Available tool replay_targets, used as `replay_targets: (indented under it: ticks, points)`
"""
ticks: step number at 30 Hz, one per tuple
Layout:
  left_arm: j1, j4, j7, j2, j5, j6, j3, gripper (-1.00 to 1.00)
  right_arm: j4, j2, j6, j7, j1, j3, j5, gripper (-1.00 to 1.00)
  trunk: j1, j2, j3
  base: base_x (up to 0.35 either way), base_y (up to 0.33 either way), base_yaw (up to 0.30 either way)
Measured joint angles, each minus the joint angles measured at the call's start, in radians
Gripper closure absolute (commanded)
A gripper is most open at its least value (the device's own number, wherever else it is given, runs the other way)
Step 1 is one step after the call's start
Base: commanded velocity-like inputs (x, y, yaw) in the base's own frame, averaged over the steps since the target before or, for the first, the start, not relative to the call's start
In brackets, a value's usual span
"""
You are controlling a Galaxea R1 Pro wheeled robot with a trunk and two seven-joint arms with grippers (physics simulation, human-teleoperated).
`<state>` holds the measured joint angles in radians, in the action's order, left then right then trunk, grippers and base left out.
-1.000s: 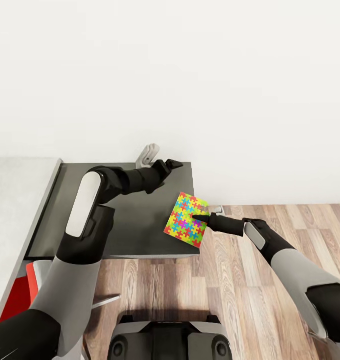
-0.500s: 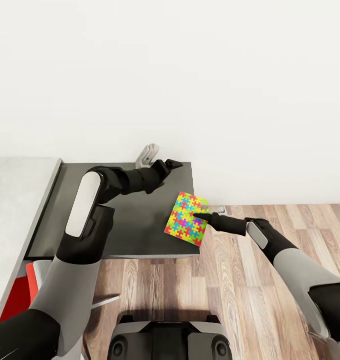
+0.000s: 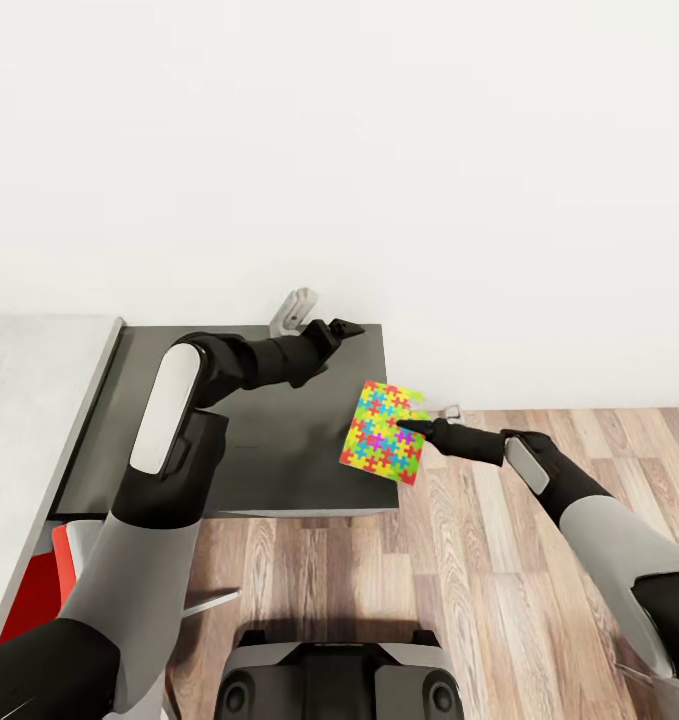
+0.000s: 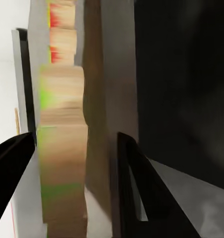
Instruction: Put all the toys in the child's room - the three board games (two on the bed and one on the table), the two jigsaw puzzles on the table, and the tennis ball on the table - inside the toy box on the table in the child's room.
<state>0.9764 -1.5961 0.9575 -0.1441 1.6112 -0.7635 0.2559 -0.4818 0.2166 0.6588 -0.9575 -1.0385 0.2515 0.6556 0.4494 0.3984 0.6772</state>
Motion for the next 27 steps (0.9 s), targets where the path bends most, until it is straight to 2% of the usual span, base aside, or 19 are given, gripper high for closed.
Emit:
replay_targets:
  ticks: [4, 9, 19, 27]
  points:
    - [0.000, 0.000, 0.000, 0.000, -0.001, 0.000, 0.000, -1.00, -0.028, 0.013, 0.001, 0.000, 0.005, -0.009, 0.002, 1.00, 0.000, 0.000, 0.000, 0.000, 0.000, 0.000]
    - [-0.002, 0.001, 0.000, 0.000, -0.001, 0.000, 0.000, -1.00, -0.057, 0.022, 0.005, -0.001, 0.010, -0.046, 0.010, 1.00, 0.000, 0.000, 0.000, 0.000, 0.000, 0.000]
    - [-0.002, 0.002, 0.001, 0.002, -0.001, -0.002, -0.001, -1.00, -0.109, 0.030, 0.047, -0.003, 0.022, -0.059, 0.011, 1.00, 0.000, 0.000, 0.000, 0.000, 0.000, 0.000]
    - [-0.003, 0.003, 0.002, 0.003, -0.004, -0.002, -0.001, -1.00, -0.137, 0.058, 0.066, -0.005, 0.041, -0.063, 0.014, 1.00, 0.000, 0.000, 0.000, 0.000, 0.000, 0.000]
